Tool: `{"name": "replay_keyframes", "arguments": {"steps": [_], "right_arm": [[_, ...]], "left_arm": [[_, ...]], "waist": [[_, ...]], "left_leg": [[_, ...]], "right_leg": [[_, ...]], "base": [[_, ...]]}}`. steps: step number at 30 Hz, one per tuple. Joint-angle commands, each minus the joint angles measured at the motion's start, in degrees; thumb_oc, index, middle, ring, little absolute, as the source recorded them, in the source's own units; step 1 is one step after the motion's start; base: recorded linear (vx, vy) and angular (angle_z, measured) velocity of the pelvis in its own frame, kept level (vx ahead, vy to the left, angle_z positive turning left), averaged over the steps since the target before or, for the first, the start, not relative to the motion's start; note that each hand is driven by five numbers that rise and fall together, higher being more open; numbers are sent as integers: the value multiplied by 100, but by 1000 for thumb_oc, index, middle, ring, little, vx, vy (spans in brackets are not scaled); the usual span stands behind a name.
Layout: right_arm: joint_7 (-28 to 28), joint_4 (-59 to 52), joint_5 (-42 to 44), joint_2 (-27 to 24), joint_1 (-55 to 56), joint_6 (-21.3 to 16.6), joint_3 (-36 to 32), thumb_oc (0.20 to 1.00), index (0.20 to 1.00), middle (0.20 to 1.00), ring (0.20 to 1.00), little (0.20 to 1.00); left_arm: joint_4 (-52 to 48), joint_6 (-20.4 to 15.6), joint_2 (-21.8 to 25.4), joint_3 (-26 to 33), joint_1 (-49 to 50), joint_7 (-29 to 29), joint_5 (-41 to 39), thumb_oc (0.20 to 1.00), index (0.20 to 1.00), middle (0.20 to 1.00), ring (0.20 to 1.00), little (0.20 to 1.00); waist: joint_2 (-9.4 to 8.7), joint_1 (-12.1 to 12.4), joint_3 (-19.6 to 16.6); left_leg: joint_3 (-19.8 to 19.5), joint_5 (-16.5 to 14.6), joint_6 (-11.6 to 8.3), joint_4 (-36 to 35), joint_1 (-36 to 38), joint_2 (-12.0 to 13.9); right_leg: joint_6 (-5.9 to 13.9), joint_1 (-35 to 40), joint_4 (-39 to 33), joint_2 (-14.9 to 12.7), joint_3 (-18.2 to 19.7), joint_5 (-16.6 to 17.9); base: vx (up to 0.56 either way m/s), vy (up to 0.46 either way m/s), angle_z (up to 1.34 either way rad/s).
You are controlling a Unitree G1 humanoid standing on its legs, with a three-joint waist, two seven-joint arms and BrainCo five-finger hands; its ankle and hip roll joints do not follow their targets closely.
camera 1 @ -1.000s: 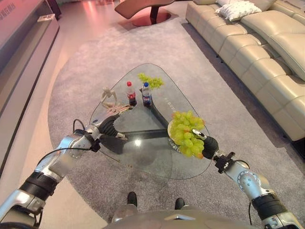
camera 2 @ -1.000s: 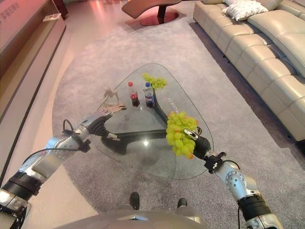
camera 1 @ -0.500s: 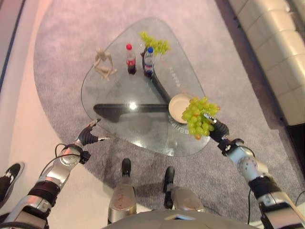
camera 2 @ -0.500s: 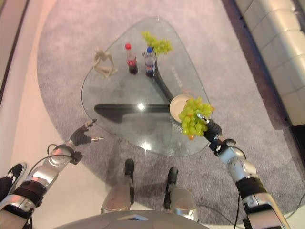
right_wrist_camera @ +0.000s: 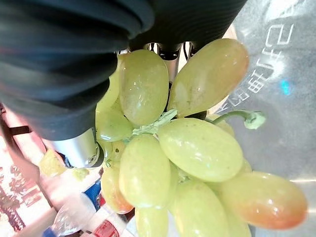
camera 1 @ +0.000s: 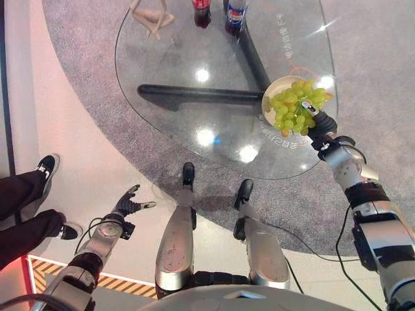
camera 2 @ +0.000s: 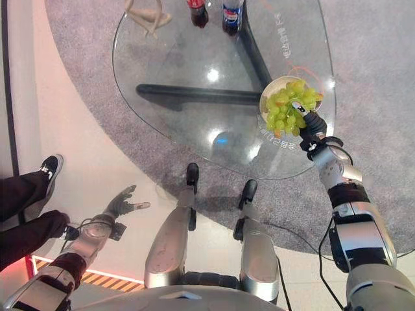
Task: Pick up fruits into the plate
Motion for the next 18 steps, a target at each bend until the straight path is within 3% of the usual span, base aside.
{"name": "replay_keyframes", "arguments": {"steps": [1, 18], "right_arm": [[-85, -17, -98, -729, -433, -252, -131, 200, 200, 200, 200, 200], [-845, 1012, -825, -1236, -1404, 231, 38, 200, 200, 200, 200, 200]], "left_arm": [[176, -186, -204, -250, -12, 162, -214, 1000, 1000, 1000, 1000, 1000], [-193, -296, -235, -642, 21, 249, -524, 1000, 1000, 1000, 1000, 1000]], "waist": [[234, -2, -215], [618, 52, -215]], "left_leg": [[15, -771, 302, 510, -188, -511], [124, -653, 273, 624, -765, -593]], "right_leg": [[-106, -860, 1228, 71, 72, -441], [-120, -1610, 1648, -63, 118, -538]], "base": [[-22, 51, 6], [-15, 10, -2]]}}
